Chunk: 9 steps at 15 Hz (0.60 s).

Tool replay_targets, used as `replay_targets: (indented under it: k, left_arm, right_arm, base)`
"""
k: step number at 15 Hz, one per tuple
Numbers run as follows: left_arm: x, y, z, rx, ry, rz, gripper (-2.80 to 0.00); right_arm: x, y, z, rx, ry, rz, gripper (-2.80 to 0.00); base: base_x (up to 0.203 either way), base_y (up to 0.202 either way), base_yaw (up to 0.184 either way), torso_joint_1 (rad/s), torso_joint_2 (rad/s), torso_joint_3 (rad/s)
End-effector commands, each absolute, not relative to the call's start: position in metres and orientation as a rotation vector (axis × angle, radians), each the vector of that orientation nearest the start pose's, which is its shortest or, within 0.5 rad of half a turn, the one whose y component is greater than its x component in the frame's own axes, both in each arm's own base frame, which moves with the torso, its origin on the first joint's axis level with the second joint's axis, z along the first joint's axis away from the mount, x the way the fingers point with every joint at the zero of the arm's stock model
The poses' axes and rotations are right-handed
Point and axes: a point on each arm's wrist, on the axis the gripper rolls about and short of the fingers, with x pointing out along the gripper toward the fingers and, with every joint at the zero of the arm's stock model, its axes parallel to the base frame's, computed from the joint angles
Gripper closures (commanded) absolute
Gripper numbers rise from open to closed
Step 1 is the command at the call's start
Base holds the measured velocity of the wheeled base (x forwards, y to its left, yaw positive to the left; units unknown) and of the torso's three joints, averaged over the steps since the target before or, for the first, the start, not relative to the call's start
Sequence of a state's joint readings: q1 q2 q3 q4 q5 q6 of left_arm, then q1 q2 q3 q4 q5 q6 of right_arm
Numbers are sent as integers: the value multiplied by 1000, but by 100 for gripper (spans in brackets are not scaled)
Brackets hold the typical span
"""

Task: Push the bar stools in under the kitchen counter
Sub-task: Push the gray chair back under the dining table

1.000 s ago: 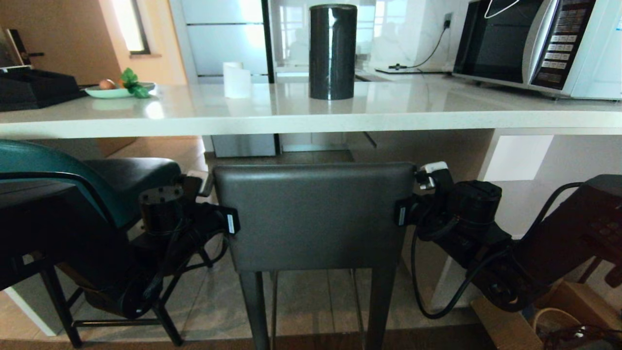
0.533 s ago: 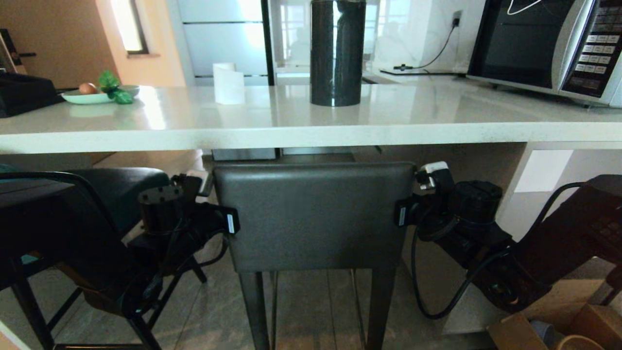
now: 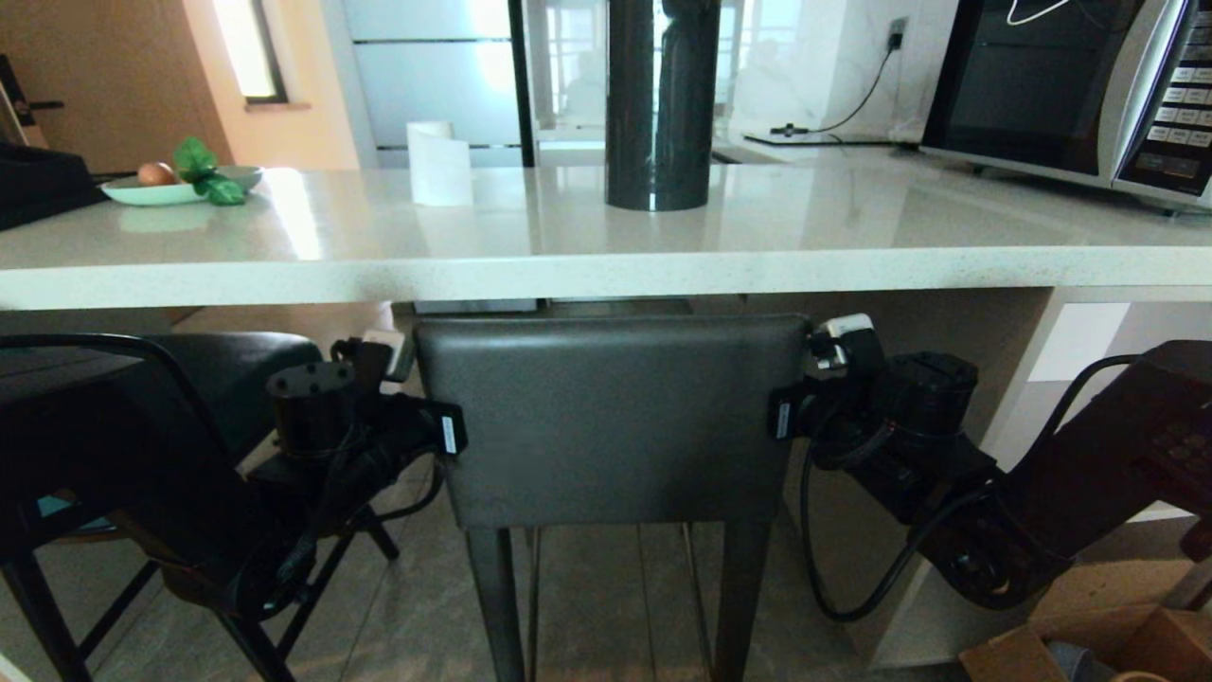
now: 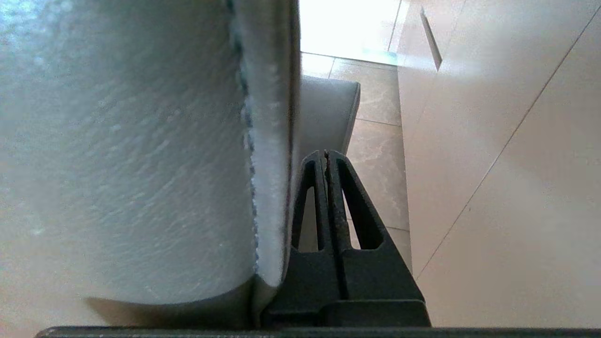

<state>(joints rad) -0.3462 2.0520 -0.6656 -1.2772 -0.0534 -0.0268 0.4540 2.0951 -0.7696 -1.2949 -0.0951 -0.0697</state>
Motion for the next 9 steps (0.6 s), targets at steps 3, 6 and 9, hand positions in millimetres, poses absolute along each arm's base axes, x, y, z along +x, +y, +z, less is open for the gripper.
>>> replay_targets:
  k: [3,6,9]
  left_arm:
    - [315,-115,104,-18,107,-401,0]
    - [316,-94,104,-17,115,-345,0]
    - [309,-79,107,-22,118,-312,0]
  right_arm:
    - [333,153,109,-72,5,338,0]
    - [335,139,119,-64,-17,301,0]
    - [328,127,122,-65,-10,282,0]
  base:
    - [0,0,0,0,0,0]
    - [0,0,0,0,0,0]
    - [0,0,0,0,0,0]
